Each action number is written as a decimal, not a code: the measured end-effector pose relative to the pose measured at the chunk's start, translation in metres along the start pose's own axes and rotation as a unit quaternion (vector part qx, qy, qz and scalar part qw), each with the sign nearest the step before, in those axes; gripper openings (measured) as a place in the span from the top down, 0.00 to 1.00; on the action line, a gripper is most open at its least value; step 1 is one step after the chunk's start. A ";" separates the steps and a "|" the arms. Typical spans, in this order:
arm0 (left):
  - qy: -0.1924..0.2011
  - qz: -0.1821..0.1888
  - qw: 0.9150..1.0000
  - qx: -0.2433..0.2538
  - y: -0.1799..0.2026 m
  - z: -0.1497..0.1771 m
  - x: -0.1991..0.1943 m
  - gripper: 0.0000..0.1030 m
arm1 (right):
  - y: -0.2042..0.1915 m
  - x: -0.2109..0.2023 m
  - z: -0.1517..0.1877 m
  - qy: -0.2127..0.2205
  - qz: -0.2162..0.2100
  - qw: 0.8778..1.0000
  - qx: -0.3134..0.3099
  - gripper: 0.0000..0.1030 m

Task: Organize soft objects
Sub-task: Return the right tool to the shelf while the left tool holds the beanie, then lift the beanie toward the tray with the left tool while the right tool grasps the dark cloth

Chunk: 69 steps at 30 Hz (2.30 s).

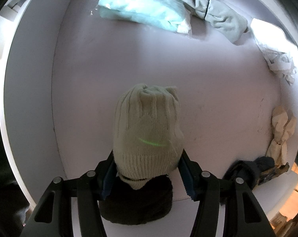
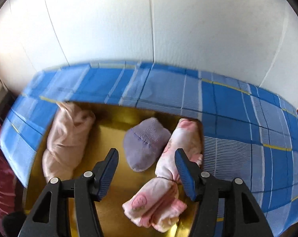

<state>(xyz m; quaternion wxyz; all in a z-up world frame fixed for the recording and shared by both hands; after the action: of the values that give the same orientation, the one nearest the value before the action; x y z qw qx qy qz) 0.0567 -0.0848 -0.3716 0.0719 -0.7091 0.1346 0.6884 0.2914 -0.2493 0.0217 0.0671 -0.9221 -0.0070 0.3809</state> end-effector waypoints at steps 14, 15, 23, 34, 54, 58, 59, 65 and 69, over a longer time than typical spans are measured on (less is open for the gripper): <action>0.021 0.010 1.000 0.001 -0.007 -0.003 -0.016 0.44 | -0.033 -0.142 0.117 0.077 -0.198 0.977 -0.030 0.42; 0.023 0.011 1.000 -0.002 -0.008 -0.003 -0.017 0.44 | -0.037 -0.146 0.130 0.068 -0.207 0.975 -0.041 0.42; 0.042 0.016 0.999 -0.020 -0.012 -0.001 -0.030 0.44 | -0.093 -0.105 0.274 -0.099 -0.235 0.950 -0.179 0.42; 0.082 0.035 0.995 -0.051 -0.022 0.000 -0.057 0.44 | -0.036 0.026 0.423 -0.385 -0.052 0.915 -0.108 0.42; 0.141 0.077 0.987 -0.013 -0.007 -0.008 -0.113 0.44 | -0.023 0.061 0.476 -0.443 -0.045 0.890 -0.098 0.26; 0.151 0.081 0.985 -0.006 -0.008 -0.005 -0.129 0.44 | -0.025 0.067 0.478 -0.449 -0.043 0.886 -0.107 0.26; 0.153 0.083 0.985 -0.003 -0.008 -0.004 -0.132 0.44 | -0.027 0.068 0.480 -0.452 -0.042 0.884 -0.109 0.26; 0.174 0.107 0.979 0.018 0.010 -0.002 -0.156 0.44 | -0.036 0.079 0.485 -0.467 -0.046 0.877 -0.105 0.26; 0.193 0.119 0.973 0.048 0.025 0.003 -0.178 0.44 | -0.042 0.084 0.481 -0.459 -0.040 0.880 -0.119 0.24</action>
<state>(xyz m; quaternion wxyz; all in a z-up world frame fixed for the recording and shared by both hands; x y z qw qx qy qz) 0.0435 -0.0917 -0.1928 -0.0039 -0.8030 0.2621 0.5353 0.0145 -0.1455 -0.3686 -0.0386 -0.6443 -0.1187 0.7545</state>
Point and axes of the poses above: each gripper's, at about its wrist camera, not at the fingertips, and x roughly the way its jaws point, y to its right, z to its underside, the point moved 8 cm from there along x, roughly the way its jaws point, and after that the axes turned 9 degrees about y, right-handed, at the moved point
